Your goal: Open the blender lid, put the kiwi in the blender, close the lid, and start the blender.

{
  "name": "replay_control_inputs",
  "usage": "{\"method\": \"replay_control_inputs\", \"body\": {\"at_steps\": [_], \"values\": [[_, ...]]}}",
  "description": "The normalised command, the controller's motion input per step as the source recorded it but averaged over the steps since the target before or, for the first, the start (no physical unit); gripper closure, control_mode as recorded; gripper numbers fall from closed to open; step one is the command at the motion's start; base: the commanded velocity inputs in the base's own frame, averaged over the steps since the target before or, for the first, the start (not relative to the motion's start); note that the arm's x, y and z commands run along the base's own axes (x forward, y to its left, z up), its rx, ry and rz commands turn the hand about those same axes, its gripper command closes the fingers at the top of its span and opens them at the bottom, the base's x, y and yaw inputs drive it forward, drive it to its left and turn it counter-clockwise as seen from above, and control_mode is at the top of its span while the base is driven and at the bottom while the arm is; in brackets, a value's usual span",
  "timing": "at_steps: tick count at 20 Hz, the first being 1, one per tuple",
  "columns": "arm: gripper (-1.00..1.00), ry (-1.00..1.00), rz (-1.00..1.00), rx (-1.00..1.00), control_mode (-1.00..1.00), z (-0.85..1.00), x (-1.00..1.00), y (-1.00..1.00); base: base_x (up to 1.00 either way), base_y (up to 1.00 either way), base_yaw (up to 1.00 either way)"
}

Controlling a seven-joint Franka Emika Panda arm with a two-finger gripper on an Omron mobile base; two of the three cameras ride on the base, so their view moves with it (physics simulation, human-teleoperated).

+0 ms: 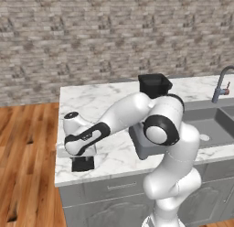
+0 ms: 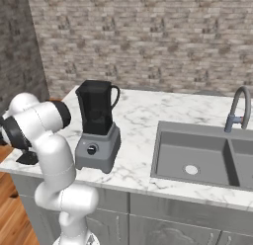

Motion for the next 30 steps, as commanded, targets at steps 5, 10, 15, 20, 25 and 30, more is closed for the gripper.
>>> {"method": "replay_control_inputs", "body": {"at_steps": [5, 10, 15, 20, 25, 30], "values": [[1.0, -0.07, 0.0, 0.13, -1.0, -0.4, 0.0, 0.0, 0.0, 0.0, 0.0], [1.0, -0.14, 0.0, 0.21, -1.0, -0.43, 0.0, -0.03, 0.0, 0.0, 0.0], [1.0, -0.16, 0.0, 0.22, -1.0, -0.49, -0.05, -0.08, 0.0, 0.0, 0.0], [1.0, -0.15, 0.0, 0.17, -1.0, -0.34, -0.03, -0.08, 0.0, 0.0, 0.0], [1.0, -0.21, 0.0, 0.18, -1.0, -0.47, -0.08, -0.15, 0.0, 0.0, 0.0], [1.0, -0.13, -0.03, 0.11, -1.0, -0.2, -0.11, -0.15, 0.0, 0.0, 0.0]]}}
